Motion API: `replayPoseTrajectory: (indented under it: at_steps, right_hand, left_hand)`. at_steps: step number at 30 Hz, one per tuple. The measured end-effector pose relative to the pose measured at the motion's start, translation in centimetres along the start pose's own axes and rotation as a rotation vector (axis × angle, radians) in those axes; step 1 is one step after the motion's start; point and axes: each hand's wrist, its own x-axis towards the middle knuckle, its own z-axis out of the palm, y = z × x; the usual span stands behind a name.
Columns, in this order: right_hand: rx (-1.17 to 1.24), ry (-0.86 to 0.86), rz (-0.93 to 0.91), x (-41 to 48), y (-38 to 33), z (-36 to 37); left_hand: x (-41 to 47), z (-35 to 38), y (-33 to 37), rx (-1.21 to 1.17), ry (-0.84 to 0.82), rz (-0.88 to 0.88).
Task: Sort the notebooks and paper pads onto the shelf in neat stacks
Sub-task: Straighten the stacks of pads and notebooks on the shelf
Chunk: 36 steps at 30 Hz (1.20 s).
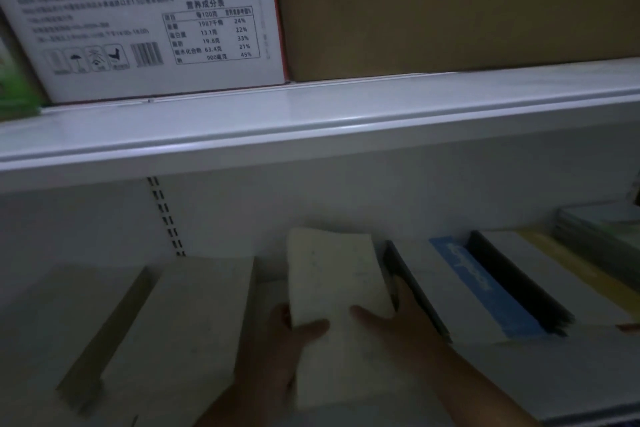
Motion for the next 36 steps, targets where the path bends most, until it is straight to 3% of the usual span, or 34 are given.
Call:
replayPoseTrajectory:
  at_steps: [5,11,16,21,26,36]
  right_hand:
    - [0.124,-0.094,-0.21,-0.7,-2.8,-0.7]
    - [0.179,-0.021,-0.386,-1.3,-1.9,0.8]
    - [0.195,0.009,-0.333,-1.1,0.0,1.5]
    - [0.193,-0.064,-0.308,-0.9,-1.1,0.7]
    - [0.13,-0.014,-0.342,-0.6,-1.4,0.8]
    - [-0.007,0.052,-0.198,-1.1,0.7,1.7]
  left_hand:
    - [-3.5,-0.9,-0.2,0.001,-0.023,0.422]
    - [-2.1,-1.4,-0.7,0.026,0.063,0.442]
    - [-0.9,-1.4,-1.5,0.01,0.158,0.463]
    - [-0.9,-1.2,0.7,0.002,0.05,0.539]
    - [-0.5,-0.3,1.1,0.0,0.166,0.618]
    - [-0.7,0.0,-1.0,0.331,0.473,0.87]
